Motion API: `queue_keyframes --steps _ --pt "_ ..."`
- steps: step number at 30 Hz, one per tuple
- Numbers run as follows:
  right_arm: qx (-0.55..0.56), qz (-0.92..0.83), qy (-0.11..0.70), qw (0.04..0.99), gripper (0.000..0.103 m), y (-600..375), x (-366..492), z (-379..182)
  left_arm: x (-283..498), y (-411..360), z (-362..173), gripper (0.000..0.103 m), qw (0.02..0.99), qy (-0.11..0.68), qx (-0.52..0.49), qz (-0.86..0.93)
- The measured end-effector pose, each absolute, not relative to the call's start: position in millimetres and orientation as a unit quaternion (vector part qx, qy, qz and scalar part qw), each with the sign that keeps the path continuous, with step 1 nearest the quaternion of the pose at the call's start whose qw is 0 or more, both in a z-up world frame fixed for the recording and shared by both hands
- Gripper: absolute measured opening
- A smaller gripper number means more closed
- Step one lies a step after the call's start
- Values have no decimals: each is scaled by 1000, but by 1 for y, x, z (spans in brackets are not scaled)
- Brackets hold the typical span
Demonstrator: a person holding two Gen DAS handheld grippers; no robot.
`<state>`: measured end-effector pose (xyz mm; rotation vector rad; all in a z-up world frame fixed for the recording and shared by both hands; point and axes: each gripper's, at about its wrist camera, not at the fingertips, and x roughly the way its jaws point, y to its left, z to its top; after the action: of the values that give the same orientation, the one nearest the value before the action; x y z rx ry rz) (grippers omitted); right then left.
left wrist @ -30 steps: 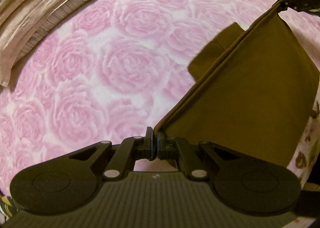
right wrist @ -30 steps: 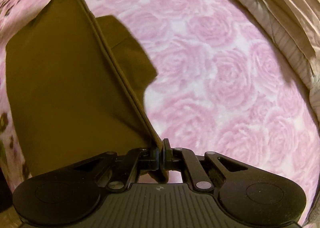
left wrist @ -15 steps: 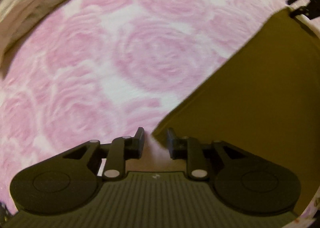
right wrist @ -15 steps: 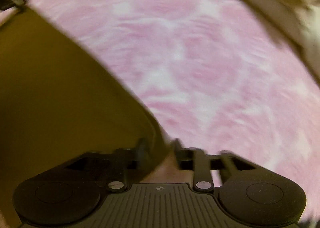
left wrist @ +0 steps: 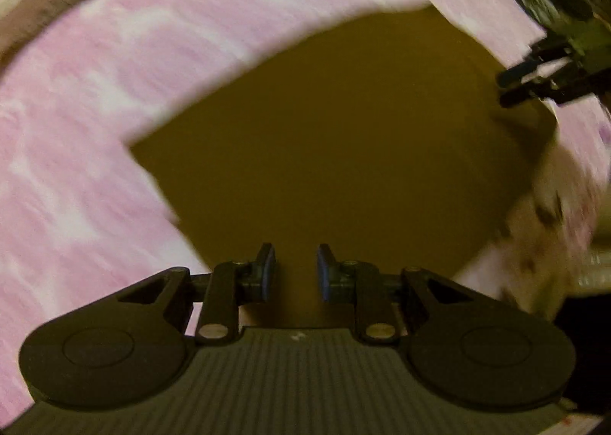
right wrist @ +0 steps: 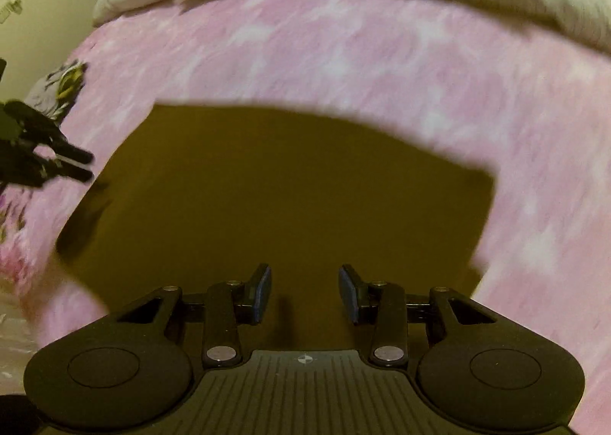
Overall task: Fold large clothes
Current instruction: 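Lift the hem with both grippers and fold it over toward the collar, then lay the folded shirt down and open both grippers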
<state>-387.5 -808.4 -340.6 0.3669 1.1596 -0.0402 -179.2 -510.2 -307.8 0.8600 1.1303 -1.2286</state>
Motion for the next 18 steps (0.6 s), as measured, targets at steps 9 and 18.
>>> queue_keyframes --steps 9,18 --pt "138 -74 575 803 36 -812 -470 -370 -209 -463 -341 19 566 473 423 -527" --pt "52 -115 535 835 46 -711 -437 -306 -163 -426 -299 22 558 387 459 -573"
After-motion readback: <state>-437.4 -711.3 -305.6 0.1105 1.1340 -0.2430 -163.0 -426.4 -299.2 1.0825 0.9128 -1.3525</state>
